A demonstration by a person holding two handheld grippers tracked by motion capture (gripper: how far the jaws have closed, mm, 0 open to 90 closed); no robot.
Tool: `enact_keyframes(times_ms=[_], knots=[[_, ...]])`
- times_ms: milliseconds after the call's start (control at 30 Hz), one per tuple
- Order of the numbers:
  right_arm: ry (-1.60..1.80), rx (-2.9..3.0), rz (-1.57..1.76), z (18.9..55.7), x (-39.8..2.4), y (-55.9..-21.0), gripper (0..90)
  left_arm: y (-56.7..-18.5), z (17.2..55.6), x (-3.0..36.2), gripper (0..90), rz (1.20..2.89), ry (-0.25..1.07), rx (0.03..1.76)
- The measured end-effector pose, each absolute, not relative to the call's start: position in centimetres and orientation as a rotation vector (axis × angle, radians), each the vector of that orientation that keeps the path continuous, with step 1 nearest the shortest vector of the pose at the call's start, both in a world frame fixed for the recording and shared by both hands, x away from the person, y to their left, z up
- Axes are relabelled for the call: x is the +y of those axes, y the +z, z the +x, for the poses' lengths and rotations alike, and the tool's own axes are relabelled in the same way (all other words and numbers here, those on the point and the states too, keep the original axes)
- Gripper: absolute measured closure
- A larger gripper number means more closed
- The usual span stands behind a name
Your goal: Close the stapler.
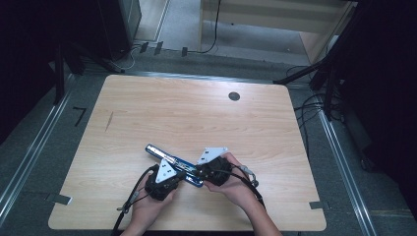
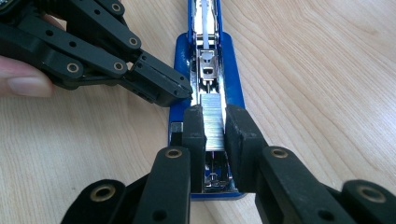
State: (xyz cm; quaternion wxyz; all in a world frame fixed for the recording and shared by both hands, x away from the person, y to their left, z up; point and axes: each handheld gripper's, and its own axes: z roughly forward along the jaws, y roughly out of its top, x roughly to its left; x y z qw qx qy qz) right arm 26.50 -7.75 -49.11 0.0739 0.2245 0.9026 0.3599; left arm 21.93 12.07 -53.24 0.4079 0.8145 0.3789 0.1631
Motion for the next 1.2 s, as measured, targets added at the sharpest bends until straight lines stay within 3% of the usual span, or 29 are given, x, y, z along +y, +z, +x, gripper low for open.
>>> enact_keyframes(times_ms=[700,867,1067,1200], knots=[[1.080,2.708,0.687,26.6,-7.6,-49.4,79.0,-53.2,21.9,12.1,90.0,2.056,0.412,0.953],[1.111,2.704,0.706,26.7,-7.8,-49.3,71.8,-53.2,21.9,12.1,90.0,2.055,0.412,0.954],[1.226,2.658,0.793,27.3,-7.9,-49.0,86.9,-53.2,21.9,12.1,90.0,2.055,0.413,0.953],[1.224,2.666,0.790,27.5,-7.1,-49.5,89.6,-53.2,21.9,12.1,90.0,2.056,0.409,0.954]])
